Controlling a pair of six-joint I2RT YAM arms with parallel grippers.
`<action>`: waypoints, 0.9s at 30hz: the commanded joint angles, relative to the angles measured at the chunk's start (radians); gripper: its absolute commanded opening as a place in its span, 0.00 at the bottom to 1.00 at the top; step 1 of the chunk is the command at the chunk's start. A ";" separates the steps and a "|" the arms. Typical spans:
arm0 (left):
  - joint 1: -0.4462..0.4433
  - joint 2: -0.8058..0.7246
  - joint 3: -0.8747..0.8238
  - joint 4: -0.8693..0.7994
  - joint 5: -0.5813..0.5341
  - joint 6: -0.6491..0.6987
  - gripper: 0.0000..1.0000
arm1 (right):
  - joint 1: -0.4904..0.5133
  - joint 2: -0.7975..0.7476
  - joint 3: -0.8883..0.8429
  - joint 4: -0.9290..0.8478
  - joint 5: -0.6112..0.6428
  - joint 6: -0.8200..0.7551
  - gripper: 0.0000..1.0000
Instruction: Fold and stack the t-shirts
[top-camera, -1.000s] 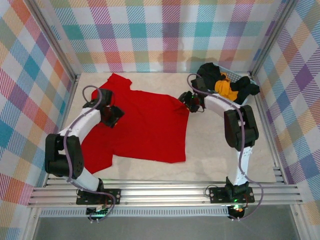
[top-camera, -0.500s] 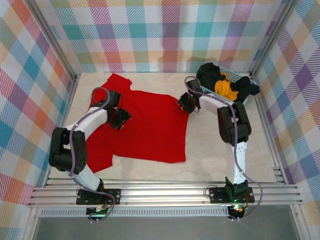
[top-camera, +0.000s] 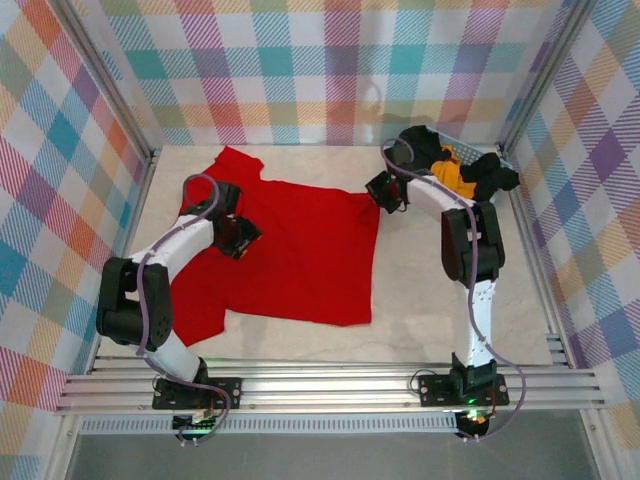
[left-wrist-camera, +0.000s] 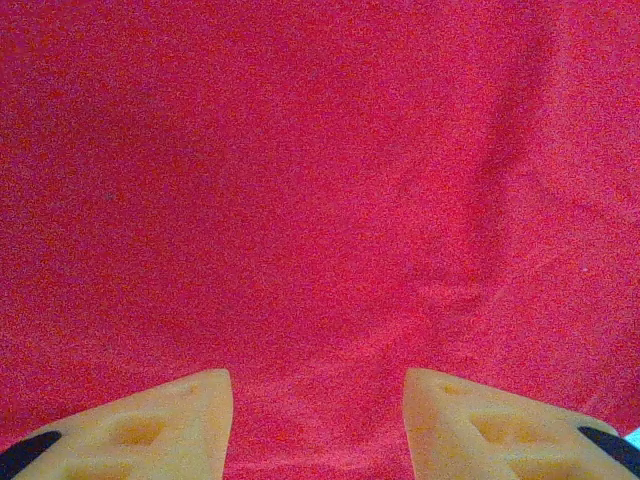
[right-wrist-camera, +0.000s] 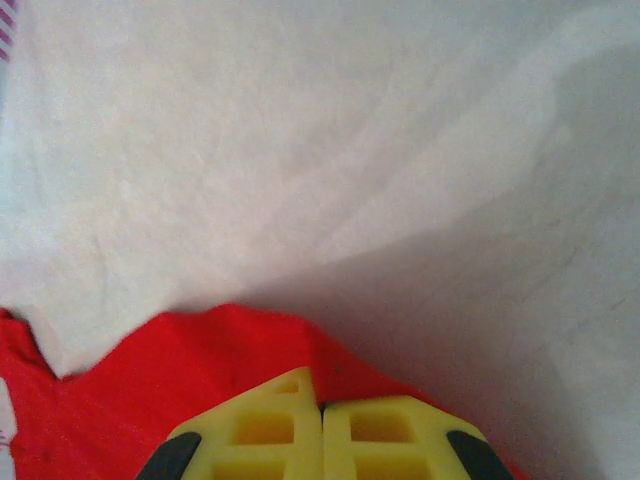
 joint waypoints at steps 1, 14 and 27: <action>-0.002 -0.019 -0.022 -0.022 -0.011 0.024 0.48 | -0.036 0.008 0.062 -0.039 0.002 -0.023 0.06; -0.001 -0.031 -0.026 -0.049 -0.022 0.054 0.48 | -0.053 -0.005 0.123 -0.090 -0.017 -0.108 0.38; -0.001 -0.060 -0.027 -0.055 -0.013 0.055 0.47 | -0.014 0.008 -0.029 0.015 -0.075 -0.044 0.41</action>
